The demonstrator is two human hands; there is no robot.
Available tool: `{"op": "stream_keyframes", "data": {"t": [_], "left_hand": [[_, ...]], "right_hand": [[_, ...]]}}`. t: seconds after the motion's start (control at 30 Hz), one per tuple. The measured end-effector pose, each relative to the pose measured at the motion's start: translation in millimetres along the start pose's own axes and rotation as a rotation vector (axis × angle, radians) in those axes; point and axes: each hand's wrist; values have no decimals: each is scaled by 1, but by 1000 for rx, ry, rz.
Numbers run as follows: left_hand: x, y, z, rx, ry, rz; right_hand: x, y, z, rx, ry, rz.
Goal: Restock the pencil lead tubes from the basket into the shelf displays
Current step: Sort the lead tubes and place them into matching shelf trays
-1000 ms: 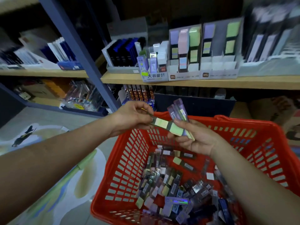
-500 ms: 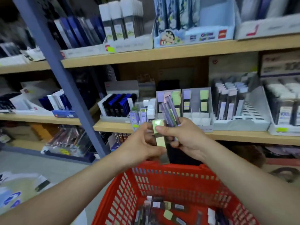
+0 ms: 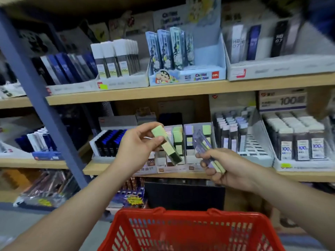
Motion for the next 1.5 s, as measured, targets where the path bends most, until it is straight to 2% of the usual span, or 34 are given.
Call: {"op": "stream_keyframes", "data": {"t": [0.13, 0.4, 0.47, 0.63, 0.7, 0.97, 1.1, 1.2, 1.33, 1.5], "left_hand": [[8, -7, 22, -46, -112, 90], [27, -36, 51, -48, -164, 336], [28, -37, 57, -7, -180, 422], [41, -39, 62, 240, -149, 712], [43, -39, 60, 289, -169, 775], [42, -38, 65, 184, -205, 733], [42, -42, 73, 146, -284, 852], [44, -46, 79, 166, -244, 882], [43, -48, 83, 91, -141, 760], [40, -50, 88, 96, -154, 777]], "right_hand": [[4, 15, 4, -24, 33, 36], [7, 25, 13, -27, 82, 32], [7, 26, 18, -52, 84, 37], [14, 21, 28, -77, 97, 66], [17, 17, 31, -68, 96, 75], [16, 9, 42, -64, 98, 86], [14, 9, 44, -49, 99, 82], [13, 11, 45, -19, 95, 110], [15, 12, 45, 33, 114, 133], [12, 13, 46, -15, 124, 66]]}}
Point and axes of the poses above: each hand's wrist, its own z-axis towards the middle knuckle, its own y-axis out of the back of the hand, x = y × z, and after that the axes turned 10 degrees about -z, right-handed
